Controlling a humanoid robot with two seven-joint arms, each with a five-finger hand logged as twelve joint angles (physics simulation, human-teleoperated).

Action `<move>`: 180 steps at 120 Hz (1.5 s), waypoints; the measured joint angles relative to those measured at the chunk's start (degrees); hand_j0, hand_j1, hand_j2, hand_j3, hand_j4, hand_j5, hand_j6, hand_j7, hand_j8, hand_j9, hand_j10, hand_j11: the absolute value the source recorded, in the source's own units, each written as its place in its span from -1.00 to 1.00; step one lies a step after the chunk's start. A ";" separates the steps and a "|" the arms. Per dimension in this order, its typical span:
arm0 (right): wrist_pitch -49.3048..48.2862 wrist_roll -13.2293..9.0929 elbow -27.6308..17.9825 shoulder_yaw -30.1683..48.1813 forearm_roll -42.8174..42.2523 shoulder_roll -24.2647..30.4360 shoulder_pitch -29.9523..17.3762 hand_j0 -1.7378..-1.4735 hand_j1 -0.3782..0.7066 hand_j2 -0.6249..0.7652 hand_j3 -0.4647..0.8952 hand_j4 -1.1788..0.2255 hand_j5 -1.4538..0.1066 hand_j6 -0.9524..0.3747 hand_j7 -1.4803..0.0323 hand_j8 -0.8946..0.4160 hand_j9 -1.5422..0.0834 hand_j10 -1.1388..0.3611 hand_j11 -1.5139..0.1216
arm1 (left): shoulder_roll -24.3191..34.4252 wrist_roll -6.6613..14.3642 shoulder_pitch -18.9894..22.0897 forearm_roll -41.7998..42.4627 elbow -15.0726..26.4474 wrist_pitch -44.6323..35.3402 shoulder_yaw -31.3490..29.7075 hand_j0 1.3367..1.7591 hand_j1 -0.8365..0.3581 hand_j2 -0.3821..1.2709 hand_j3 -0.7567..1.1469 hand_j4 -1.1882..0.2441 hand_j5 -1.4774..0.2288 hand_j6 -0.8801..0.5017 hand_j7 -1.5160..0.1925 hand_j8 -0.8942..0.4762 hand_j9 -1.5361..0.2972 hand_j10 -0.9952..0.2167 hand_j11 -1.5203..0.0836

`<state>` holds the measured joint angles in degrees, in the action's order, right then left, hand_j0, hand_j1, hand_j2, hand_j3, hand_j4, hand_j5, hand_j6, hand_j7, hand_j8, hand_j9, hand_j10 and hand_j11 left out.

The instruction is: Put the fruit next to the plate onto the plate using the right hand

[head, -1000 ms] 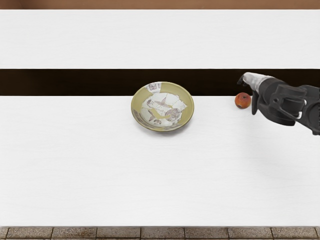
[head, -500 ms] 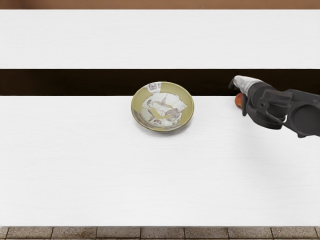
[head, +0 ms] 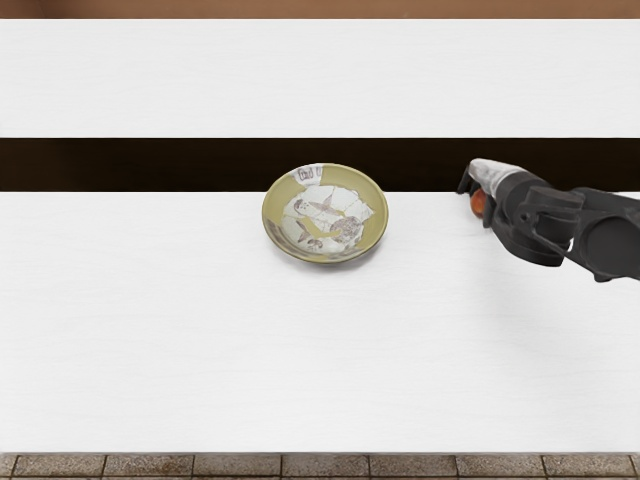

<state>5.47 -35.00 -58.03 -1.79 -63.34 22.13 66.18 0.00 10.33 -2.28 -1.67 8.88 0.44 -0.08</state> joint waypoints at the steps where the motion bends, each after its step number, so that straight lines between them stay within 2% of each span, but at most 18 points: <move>1: 0.00 0.00 0.03 0.00 0.00 0.00 -0.02 -0.40 0.07 -0.23 -0.32 0.00 0.11 -0.27 0.16 -0.20 0.16 -0.11 0.11 | 0.00 0.00 0.00 0.00 0.00 0.00 0.00 0.52 0.98 -0.54 -0.21 0.66 0.73 0.27 0.77 0.30 0.68 0.64 0.90; 23: -0.01 -0.01 0.39 0.05 0.04 -0.05 -0.22 -0.38 0.17 -0.17 -0.32 -0.11 -0.02 -0.28 0.03 -0.20 0.03 -0.19 -0.01 | 0.00 0.01 0.00 0.00 0.00 0.00 0.00 0.52 0.98 -0.54 -0.21 0.66 0.73 0.27 0.77 0.30 0.68 0.64 0.90; 52: -0.05 0.02 0.89 0.33 0.34 -0.13 -0.31 -0.36 0.20 0.21 -0.35 -0.27 -0.20 -0.39 -0.16 -0.33 -0.14 -0.29 -0.19 | 0.00 0.00 0.00 0.00 0.00 0.00 0.00 0.52 0.98 -0.54 -0.21 0.66 0.73 0.27 0.77 0.30 0.68 0.64 0.90; 67: -0.05 0.03 1.10 0.48 0.68 -0.14 -0.29 -0.34 0.21 0.29 -0.44 -0.31 -0.25 -0.39 -0.21 -0.33 -0.19 -0.30 -0.24 | 0.00 -0.01 0.00 0.00 0.00 0.00 0.00 0.52 0.98 -0.54 -0.21 0.66 0.73 0.27 0.77 0.30 0.68 0.64 0.90; 68: -0.06 0.03 1.11 0.49 0.76 -0.14 -0.27 -0.34 0.21 0.28 -0.34 -0.32 -0.25 -0.39 -0.22 -0.33 -0.19 -0.30 -0.25 | 0.00 -0.01 0.00 0.00 0.00 0.00 0.00 0.52 0.98 -0.54 -0.21 0.66 0.73 0.27 0.77 0.30 0.68 0.64 0.90; 71: -0.07 0.03 1.18 0.51 0.97 -0.14 -0.23 -0.34 0.21 0.26 -0.32 -0.32 -0.26 -0.39 -0.22 -0.33 -0.20 -0.30 -0.25 | 0.00 -0.01 0.00 0.00 0.00 0.00 0.00 0.52 0.98 -0.54 -0.21 0.66 0.73 0.27 0.77 0.30 0.68 0.64 0.90; 100: -0.27 0.01 1.85 1.55 2.52 -0.30 1.23 -0.35 0.20 0.28 -0.32 -0.33 -0.32 -0.37 -0.26 -0.31 -0.26 -0.30 -0.31 | 0.00 0.00 0.00 0.00 0.00 0.00 0.01 0.52 0.98 -0.54 -0.21 0.66 0.73 0.27 0.77 0.30 0.68 0.64 0.90; 118: -0.26 0.01 1.72 2.03 4.85 -2.63 4.98 -0.36 0.23 0.34 -0.32 -0.33 -0.34 -0.36 -0.27 -0.31 -0.27 -0.31 -0.32 | 0.00 0.01 0.00 0.00 0.00 0.00 0.00 0.52 0.98 -0.54 -0.21 0.66 0.73 0.27 0.77 0.30 0.68 0.64 0.90; 127: -0.32 0.02 1.60 2.26 5.38 -4.39 6.92 -0.37 0.21 0.28 -0.32 -0.33 -0.34 -0.35 -0.27 -0.31 -0.27 -0.31 -0.33 | 0.00 0.01 0.00 0.00 0.00 0.00 0.00 0.52 0.98 -0.54 -0.21 0.66 0.73 0.27 0.77 0.30 0.68 0.64 0.90; 146: -0.51 0.04 0.51 2.31 5.11 -8.36 10.06 -0.37 0.21 0.29 -0.32 -0.34 -0.36 -0.34 -0.29 -0.30 -0.30 -0.29 -0.35 | 0.00 0.01 0.00 0.00 0.00 0.00 0.00 0.52 0.98 -0.54 -0.21 0.66 0.73 0.27 0.77 0.30 0.68 0.64 0.90; 180: -0.31 0.05 -2.09 2.45 5.35 -11.77 10.36 -0.38 0.22 0.35 -0.32 -0.37 -0.45 -0.32 -0.35 -0.27 -0.36 -0.28 -0.42 | 0.00 0.01 0.00 0.00 0.00 0.00 -0.01 0.52 0.98 -0.54 -0.21 0.66 0.73 0.27 0.77 0.30 0.68 0.64 0.90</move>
<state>5.16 -34.95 -60.11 0.66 -57.99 10.36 76.54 0.00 10.34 -2.29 -1.67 8.88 0.44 -0.08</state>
